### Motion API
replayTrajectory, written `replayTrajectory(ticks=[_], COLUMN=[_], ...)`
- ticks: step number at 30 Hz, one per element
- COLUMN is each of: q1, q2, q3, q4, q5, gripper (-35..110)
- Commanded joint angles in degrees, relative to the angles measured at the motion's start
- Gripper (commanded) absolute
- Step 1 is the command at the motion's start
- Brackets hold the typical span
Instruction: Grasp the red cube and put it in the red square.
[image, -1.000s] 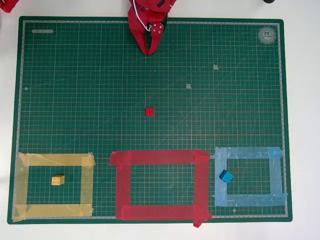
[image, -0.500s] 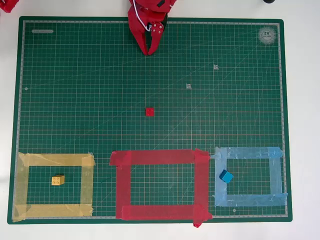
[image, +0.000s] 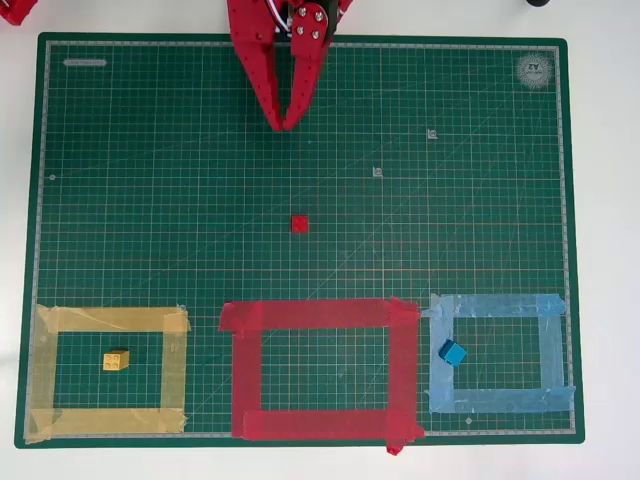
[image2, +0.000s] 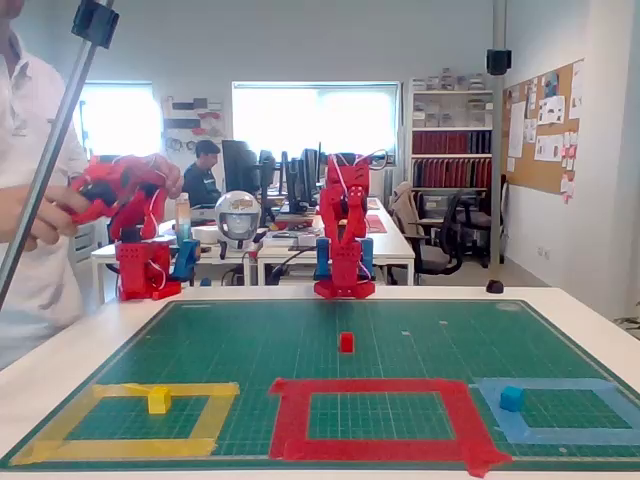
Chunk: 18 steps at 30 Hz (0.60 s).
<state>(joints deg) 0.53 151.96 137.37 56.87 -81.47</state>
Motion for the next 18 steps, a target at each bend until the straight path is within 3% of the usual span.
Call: replayTrajectory(ticks=[1, 4, 8, 18], q1=[2.7, 4.3, 4.7, 3.6], q2=[-4.0, -6.8, -12.1, -27.9], q3=[2.7, 13.6, 30.7, 36.6], q4=[-18.2, -34.7, -65.7, -89.7], q5=[-2.5, -3.5, -4.5, -9.1], gripper=[-1, -1, -1, 6])
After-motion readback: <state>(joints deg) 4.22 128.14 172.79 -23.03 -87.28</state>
